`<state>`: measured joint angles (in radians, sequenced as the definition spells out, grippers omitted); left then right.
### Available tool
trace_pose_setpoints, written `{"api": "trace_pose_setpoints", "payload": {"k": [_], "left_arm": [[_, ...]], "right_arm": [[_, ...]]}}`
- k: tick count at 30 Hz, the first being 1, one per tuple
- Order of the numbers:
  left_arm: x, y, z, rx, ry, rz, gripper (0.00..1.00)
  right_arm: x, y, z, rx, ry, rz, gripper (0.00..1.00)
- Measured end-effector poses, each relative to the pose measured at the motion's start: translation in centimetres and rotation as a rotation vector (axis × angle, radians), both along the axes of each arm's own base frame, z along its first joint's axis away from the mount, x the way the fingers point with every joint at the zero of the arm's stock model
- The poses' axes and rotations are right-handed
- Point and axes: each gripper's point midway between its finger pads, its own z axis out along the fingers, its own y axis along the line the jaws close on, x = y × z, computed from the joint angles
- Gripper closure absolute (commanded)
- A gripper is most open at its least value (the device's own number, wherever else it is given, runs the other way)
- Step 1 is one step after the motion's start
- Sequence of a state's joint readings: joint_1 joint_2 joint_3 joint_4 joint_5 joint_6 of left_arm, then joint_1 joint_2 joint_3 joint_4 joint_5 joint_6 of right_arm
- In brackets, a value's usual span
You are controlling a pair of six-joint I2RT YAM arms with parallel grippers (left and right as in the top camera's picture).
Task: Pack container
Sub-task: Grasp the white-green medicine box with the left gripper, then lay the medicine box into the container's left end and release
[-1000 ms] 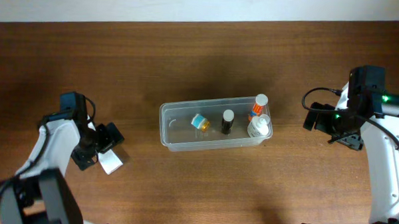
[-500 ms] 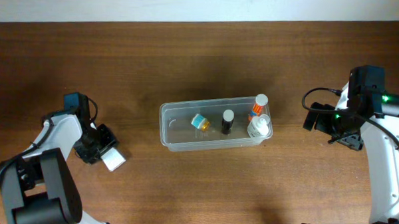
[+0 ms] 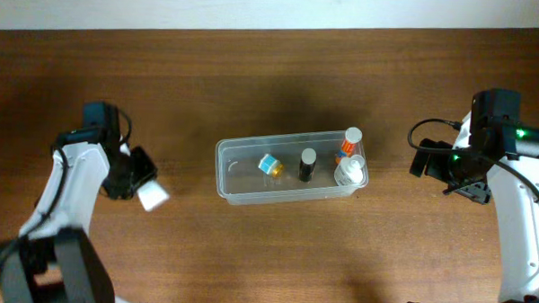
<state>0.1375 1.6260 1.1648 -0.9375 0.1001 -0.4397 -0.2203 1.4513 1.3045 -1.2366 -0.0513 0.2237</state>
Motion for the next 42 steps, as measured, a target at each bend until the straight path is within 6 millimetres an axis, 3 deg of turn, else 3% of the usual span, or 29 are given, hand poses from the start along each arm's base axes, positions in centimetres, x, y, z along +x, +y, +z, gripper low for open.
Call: {"api": "trace_pose_setpoints", "payload": {"k": [2,5,8,13,16,19,20,22,23,26,29,30,32,34,38,40,42], "left_arm": [[1.6,-1.9,3.4,0.021,-0.124,-0.091,0.63],[3.4,-6.5,9.0,0.054,-0.342,-0.302,0.6],[3.2,-11.7,12.0,0.088,-0.477,-0.574,0.62],[1.3,-18.2,11.2,0.164,-0.497,-0.979,0.61],[1.1,-20.9,8.9,0.203,-0.466,-1.146,0.55],[1.8,-21.7,6.4,0.219,-0.424,-1.2,0.47],[2.2,-21.9,5.3,0.223,-0.401,-1.214,0.43],[2.4,-21.9,3.4,0.227,-0.355,-1.232,0.23],[2.4,-21.9,2.7,0.229,-0.336,-1.24,0.19],[2.4,-21.7,1.9,0.235,-0.312,-1.253,0.15],[2.1,-21.5,2.7,0.229,-0.293,-1.234,0.13],[2.2,-21.5,3.5,0.227,-0.3,-1.217,0.13],[3.0,-21.4,6.4,0.234,-0.369,-1.163,0.01],[3.9,-20.5,10.1,0.247,-0.464,-1.078,0.01],[5.2,-15.0,16.8,0.283,-0.611,-0.832,0.01],[5.8,-11.0,18.3,0.298,-0.629,-0.68,0.01],[6.2,-7.8,18.4,0.307,-0.611,-0.561,0.01]], "right_arm": [[0.0,0.0,0.0,0.0,0.0,0.0,0.02],[0.0,0.0,0.0,0.0,-0.002,0.0,0.02],[0.1,0.0,0.0,-0.001,-0.004,0.0,0.02],[0.1,0.0,0.0,-0.001,-0.004,0.0,0.02],[0.1,0.0,0.0,-0.001,-0.004,0.0,0.02],[0.1,0.0,0.0,-0.001,-0.004,0.0,0.02],[0.1,0.0,0.0,-0.001,-0.004,0.0,0.02],[0.1,0.0,0.0,-0.001,-0.004,0.0,0.01],[0.1,0.0,0.0,-0.001,-0.004,0.0,0.02],[0.1,0.0,0.0,-0.001,-0.004,0.0,0.02],[0.1,0.0,0.0,-0.001,-0.004,0.0,0.02],[0.1,0.0,0.0,-0.001,-0.004,0.0,0.02],[0.1,0.0,0.0,-0.001,-0.006,0.0,0.02],[0.3,-0.1,0.1,-0.003,-0.012,0.0,0.02],[0.8,0.7,0.2,-0.011,-0.029,0.053,0.02],[2.0,1.7,0.9,-0.022,-0.076,0.12,0.02],[3.8,2.8,2.1,-0.04,-0.15,0.183,0.02]]}}
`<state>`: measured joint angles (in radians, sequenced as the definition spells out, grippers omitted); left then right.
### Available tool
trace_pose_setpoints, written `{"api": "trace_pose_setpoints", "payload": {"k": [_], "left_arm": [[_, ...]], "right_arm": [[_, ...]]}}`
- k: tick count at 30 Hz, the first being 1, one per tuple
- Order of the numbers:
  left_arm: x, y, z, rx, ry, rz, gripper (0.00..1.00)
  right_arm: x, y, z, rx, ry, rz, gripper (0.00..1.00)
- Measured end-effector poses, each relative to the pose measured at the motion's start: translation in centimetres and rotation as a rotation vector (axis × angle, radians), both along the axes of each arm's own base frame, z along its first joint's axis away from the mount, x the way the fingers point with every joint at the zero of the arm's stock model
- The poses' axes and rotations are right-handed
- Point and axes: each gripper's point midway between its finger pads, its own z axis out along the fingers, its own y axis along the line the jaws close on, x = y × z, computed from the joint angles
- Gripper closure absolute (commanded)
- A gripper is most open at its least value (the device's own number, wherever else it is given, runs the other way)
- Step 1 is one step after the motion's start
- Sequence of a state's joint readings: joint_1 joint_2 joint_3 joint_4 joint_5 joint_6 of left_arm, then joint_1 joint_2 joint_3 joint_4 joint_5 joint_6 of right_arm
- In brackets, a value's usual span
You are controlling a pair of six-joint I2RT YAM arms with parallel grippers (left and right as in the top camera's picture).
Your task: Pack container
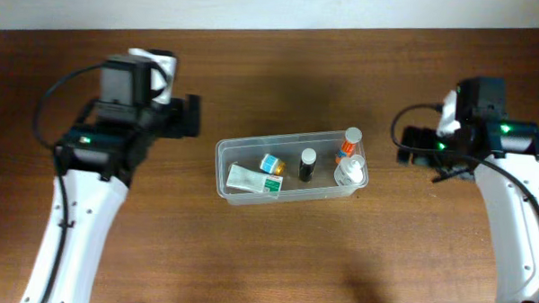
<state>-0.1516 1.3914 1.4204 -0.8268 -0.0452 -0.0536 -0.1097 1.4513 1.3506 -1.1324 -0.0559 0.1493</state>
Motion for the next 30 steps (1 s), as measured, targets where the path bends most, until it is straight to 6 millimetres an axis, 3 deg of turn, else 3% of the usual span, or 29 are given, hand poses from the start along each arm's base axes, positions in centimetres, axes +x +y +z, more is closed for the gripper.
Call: {"api": "trace_pose_setpoints", "payload": {"k": [3,6,12,16,19,22,24,27,30], "left_arm": [[0.5,3.9,-0.8,-0.027,0.025,0.132,0.01],[0.6,6.4,-1.2,-0.04,0.036,0.209,0.01],[-0.8,7.8,-2.3,-0.045,0.104,0.259,0.01],[-2.8,7.6,-2.8,-0.045,0.161,0.261,0.01],[-4.8,7.5,-1.9,-0.048,0.112,0.259,0.01],[-7.5,7.1,0.1,-0.061,-0.015,0.235,0.01],[-9.9,6.6,1.2,-0.076,-0.115,0.208,0.01],[-13.9,6.0,1.3,-0.087,-0.231,0.181,0.01],[-16.8,5.8,0.5,-0.089,-0.305,0.172,0.0]], "right_arm": [[2.6,1.5,1.8,-0.014,-0.115,0.071,0.02],[4.7,1.9,3.0,-0.021,-0.213,0.093,0.02],[3.7,1.9,2.6,-0.031,-0.169,0.125,0.02],[1.8,1.8,3.2,-0.03,-0.145,0.096,0.02],[0.0,1.7,5.9,-0.045,-0.236,0.077,0.02],[-3.5,1.3,9.1,-0.084,-0.388,0.053,0.02],[-5.7,1.1,10.2,-0.106,-0.476,0.039,0.02],[-10.0,0.9,10.2,-0.128,-0.581,0.02,0.02],[-12.7,0.9,9.3,-0.138,-0.642,0.013,0.02]]}}
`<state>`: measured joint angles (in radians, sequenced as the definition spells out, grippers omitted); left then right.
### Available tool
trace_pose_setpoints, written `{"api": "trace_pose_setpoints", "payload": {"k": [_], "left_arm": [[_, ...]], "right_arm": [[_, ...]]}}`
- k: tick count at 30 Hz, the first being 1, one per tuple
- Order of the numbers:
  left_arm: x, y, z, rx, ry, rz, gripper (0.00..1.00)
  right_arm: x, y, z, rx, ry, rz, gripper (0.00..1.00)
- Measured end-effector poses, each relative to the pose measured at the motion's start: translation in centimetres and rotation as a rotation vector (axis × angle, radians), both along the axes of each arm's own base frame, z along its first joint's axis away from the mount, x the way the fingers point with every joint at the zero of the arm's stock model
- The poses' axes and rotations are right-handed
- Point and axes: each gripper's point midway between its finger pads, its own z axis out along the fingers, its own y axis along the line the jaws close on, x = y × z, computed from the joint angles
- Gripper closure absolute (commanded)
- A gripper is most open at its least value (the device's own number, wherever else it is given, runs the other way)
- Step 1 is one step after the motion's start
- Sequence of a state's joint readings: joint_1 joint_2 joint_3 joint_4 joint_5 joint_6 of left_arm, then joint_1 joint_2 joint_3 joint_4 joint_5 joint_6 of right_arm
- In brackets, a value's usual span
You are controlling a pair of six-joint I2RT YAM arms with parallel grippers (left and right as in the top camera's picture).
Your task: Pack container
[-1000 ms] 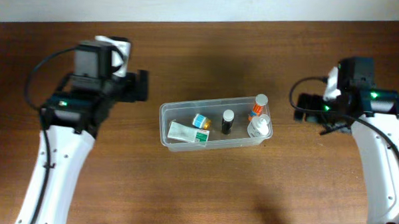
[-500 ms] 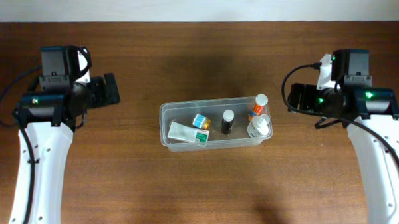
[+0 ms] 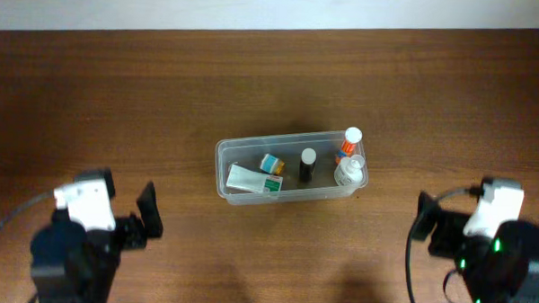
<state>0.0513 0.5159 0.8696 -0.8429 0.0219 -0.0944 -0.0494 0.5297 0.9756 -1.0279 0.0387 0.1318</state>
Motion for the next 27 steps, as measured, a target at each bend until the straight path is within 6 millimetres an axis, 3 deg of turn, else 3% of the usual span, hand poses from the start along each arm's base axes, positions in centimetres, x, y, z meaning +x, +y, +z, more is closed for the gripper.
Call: {"api": "trace_pose_setpoints", "payload": {"k": [7,10,23,27], "left_arm": [[-4.9,-0.3,-3.3,-0.006,0.084,-0.004,0.01],[-6.4,-0.4,-5.1,-0.01,0.165,-0.004,0.01],[-6.5,-0.4,-5.4,-0.011,0.177,-0.005,0.01],[-6.5,-0.4,-5.4,-0.011,0.177,-0.005,0.0]], "right_arm": [[-4.3,0.1,-1.8,-0.004,-0.005,-0.005,0.02],[-5.1,0.1,-2.5,-0.002,0.023,-0.006,0.02],[-5.2,0.1,-2.7,-0.002,0.027,-0.005,0.02],[-3.6,0.1,-2.2,-0.012,-0.092,-0.003,0.02]]}}
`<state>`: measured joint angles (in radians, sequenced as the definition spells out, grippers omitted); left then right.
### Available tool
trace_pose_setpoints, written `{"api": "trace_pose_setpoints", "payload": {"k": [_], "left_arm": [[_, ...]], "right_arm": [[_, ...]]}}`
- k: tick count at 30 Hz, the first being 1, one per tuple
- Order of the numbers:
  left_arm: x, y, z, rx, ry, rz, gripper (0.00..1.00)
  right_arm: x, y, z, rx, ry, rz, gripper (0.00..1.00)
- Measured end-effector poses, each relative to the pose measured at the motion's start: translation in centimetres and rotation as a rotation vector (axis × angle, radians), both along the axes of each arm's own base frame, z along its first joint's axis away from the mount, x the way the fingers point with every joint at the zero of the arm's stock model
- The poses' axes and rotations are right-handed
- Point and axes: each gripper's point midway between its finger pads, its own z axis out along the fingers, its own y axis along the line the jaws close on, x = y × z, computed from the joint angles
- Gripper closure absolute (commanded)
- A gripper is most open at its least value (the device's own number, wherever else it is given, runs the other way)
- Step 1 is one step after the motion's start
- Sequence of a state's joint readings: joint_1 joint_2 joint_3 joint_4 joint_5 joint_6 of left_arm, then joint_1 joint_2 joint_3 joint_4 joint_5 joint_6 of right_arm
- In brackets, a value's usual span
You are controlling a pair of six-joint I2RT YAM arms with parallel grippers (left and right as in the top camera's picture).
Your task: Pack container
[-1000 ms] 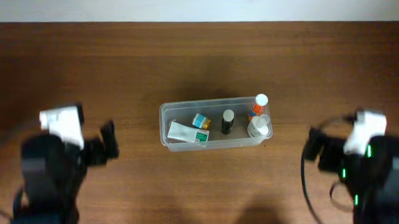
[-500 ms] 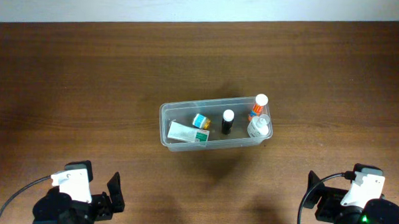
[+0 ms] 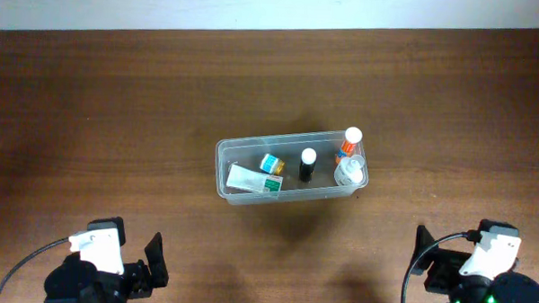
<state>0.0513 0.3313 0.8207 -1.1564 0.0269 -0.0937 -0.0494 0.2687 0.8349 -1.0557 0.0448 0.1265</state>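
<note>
The clear plastic container (image 3: 222,168) sits at the table's middle. Inside it lie a white tube with a green end (image 3: 253,180), a small blue and orange jar (image 3: 271,163) and a black bottle with a white cap (image 3: 307,164). At its right end stand an orange bottle (image 3: 349,143) and a clear bottle (image 3: 348,173). My left arm (image 3: 104,270) is folded at the front left edge and my right arm (image 3: 481,276) at the front right edge. Both are far from the container, and their fingers cannot be made out.
The brown wooden table (image 3: 118,119) runs to a pale wall strip along the far edge. Cables loop beside both arm bases at the near edge.
Both arms have drawn a little further back toward the near edge of the table. The container and its contents have not moved.
At first my left gripper held the white tube left of the container, which lacked it. Then the tube lay in the container's left end and the left arm stood at the back left. Later both arms were folded at the near edge, where they remain.
</note>
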Motion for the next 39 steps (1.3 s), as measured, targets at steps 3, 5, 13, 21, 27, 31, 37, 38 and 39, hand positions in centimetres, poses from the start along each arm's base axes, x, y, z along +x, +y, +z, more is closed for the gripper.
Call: {"api": "trace_pose_setpoints", "payload": {"k": [3,5,13,21,27,31,37,38,39], "left_arm": [[0.0,0.0,0.0,0.0,0.001,0.0,0.0],[0.0,0.0,0.0,0.0,0.001,0.0,0.01],[0.0,0.0,-0.1,0.0,0.002,0.0,0.01],[0.0,0.0,-0.1,0.0,0.002,0.0,0.01],[0.0,0.0,-0.1,0.0,0.002,0.0,0.01],[0.0,0.0,-0.1,0.0,0.002,0.0,0.01],[0.0,0.0,-0.1,0.0,0.002,0.0,0.01],[0.0,0.0,-0.1,0.0,0.002,0.0,0.01],[0.0,0.0,-0.1,0.0,0.002,0.0,0.01]], "right_arm": [[2.0,-0.1,-1.6,-0.007,-0.088,0.003,0.02],[3.5,0.0,-2.4,-0.01,-0.172,0.012,0.02],[8.0,0.8,-2.9,-0.043,-0.528,0.072,0.02],[9.0,1.1,-9.3,-0.103,-0.407,0.112,0.02],[9.0,1.1,-9.3,-0.115,-0.406,0.116,0.02],[9.0,1.1,-9.3,-0.12,-0.405,0.117,0.02],[9.0,1.1,-9.3,-0.12,-0.405,0.117,0.02],[9.0,1.1,-9.3,-0.121,-0.405,0.117,0.02],[9.0,1.1,-9.3,-0.121,-0.405,0.117,0.02]]}}
